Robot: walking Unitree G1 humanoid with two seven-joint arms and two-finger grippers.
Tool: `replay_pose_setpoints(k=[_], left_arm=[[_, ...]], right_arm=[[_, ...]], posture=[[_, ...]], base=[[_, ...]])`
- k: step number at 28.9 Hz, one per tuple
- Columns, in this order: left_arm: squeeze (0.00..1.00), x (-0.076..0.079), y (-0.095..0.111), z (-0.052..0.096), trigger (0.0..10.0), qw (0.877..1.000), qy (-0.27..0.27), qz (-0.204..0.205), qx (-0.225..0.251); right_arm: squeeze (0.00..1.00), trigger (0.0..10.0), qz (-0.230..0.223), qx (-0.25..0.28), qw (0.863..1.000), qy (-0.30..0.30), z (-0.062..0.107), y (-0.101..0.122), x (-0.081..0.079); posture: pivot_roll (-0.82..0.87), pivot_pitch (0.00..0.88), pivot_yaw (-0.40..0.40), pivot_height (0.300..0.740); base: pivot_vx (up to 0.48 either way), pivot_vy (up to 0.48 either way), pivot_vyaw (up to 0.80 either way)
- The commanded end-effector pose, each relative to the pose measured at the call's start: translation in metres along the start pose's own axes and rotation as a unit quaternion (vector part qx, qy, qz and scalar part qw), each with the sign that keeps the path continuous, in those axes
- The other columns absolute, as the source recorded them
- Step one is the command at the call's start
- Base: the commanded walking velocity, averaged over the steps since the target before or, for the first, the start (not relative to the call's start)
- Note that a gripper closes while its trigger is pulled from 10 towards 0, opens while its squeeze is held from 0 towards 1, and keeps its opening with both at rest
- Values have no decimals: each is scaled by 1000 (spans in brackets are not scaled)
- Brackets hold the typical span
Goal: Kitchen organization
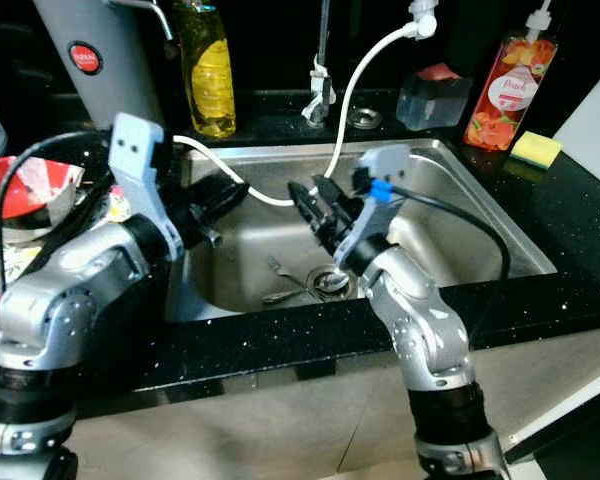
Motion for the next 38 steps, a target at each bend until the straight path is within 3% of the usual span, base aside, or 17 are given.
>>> replay_pose_setpoints(k=[1,38], left_arm=[[0,-1,-1,2,10000,1000,1,-8,-9],[0,2,3,1,10000,1000,-3,-14,4]], right_arm=[[0,10000,11,-1,1000,13,1,0,-6],[0,10000,15,-4,1000,4,1,-6,-3]], posture=[[36,0,-38,740],[40,0,-42,740]], base=[[0,0,0],[0,0,0]])
Point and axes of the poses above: a point about 5 cm out from each wrist's last joint towards the gripper, its own z axis pointing back from the gripper into the wrist, its own y axis along the axis of the wrist's last joint, x = y × z, the point moved 4 cm from there along -z, pointing out of the wrist towards the gripper, and after that the axes turned 15 degrees about -z, right-handed, at the moved point
